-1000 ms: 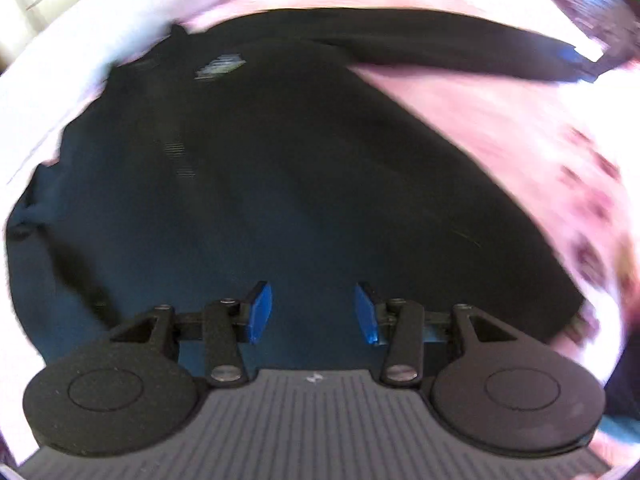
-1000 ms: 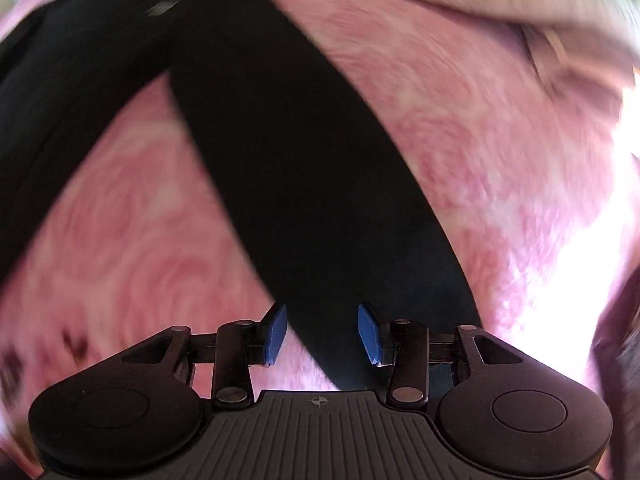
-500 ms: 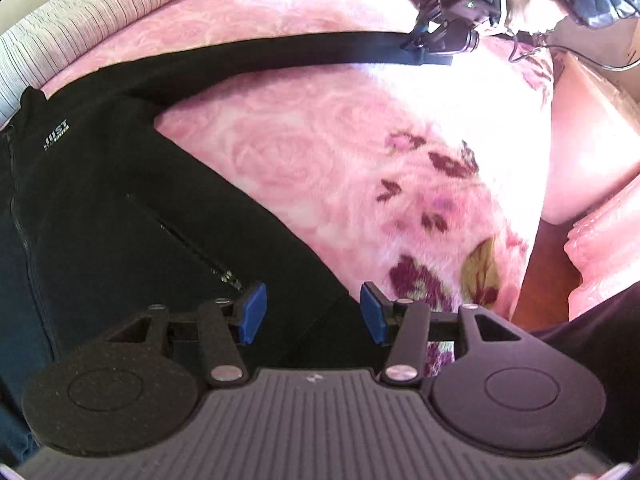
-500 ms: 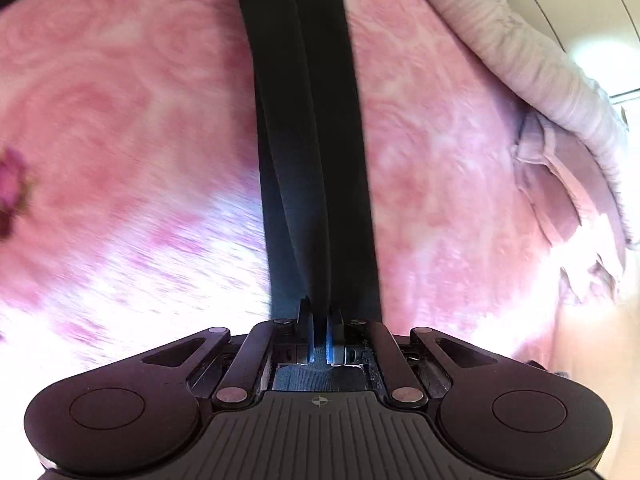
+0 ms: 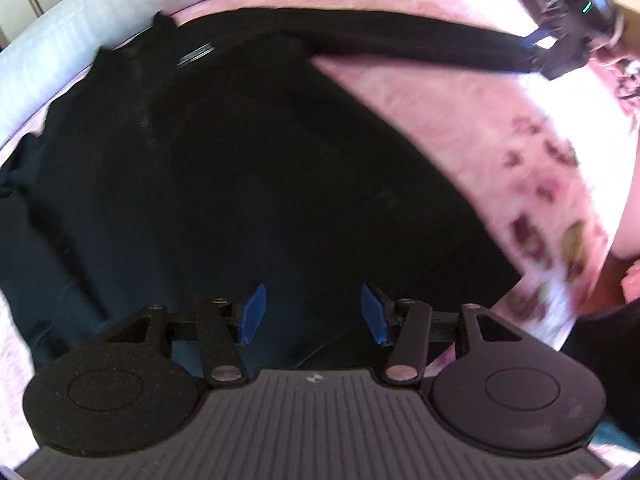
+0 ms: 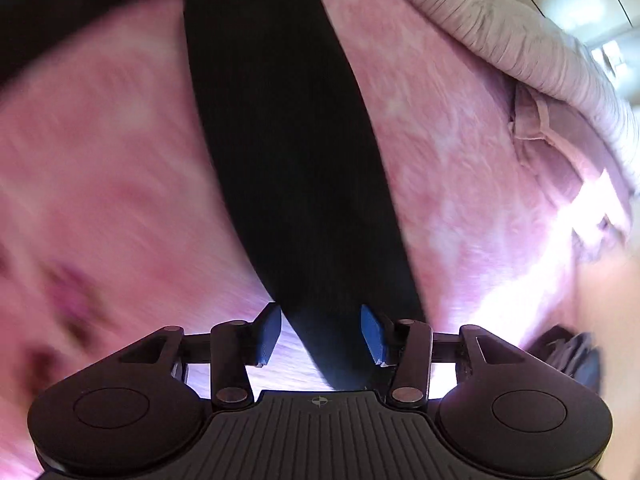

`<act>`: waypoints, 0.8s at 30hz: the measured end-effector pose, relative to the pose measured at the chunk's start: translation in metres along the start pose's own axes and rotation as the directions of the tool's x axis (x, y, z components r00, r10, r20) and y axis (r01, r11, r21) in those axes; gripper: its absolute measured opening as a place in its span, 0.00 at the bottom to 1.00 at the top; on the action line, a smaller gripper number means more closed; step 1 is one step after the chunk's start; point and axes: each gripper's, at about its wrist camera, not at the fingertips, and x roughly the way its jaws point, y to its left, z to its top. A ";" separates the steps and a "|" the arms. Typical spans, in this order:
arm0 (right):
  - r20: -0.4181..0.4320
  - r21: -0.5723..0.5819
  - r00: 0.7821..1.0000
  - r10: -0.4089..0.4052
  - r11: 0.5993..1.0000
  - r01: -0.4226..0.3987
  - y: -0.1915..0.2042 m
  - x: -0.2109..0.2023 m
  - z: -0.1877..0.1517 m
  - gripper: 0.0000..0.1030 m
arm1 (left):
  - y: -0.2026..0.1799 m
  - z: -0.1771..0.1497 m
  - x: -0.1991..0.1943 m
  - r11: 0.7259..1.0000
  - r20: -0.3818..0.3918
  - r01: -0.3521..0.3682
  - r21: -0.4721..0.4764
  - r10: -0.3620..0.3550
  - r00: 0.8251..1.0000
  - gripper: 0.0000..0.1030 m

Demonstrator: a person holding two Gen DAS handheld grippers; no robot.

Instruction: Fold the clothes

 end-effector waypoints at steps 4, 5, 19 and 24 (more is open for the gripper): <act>0.095 0.255 0.944 0.316 0.909 -0.330 0.035 -0.033 0.013 0.46 | 0.024 -0.028 -0.002 0.999 -0.025 -0.023 0.048 0.024 0.999 0.49; 0.122 0.316 0.908 0.401 0.852 -0.418 0.047 -0.040 0.014 0.46 | 0.032 -0.035 -0.004 0.998 -0.029 -0.028 0.054 0.030 0.999 0.49; 0.134 0.404 0.876 0.464 0.781 -0.476 0.205 -0.080 0.099 0.46 | 0.185 -0.034 0.035 0.987 0.035 -0.138 -0.085 0.141 0.989 0.65; 0.102 0.415 0.898 0.429 0.802 -0.430 0.232 -0.076 0.137 0.46 | 0.208 -0.026 0.057 0.970 -0.005 -0.165 -0.181 0.167 0.986 0.32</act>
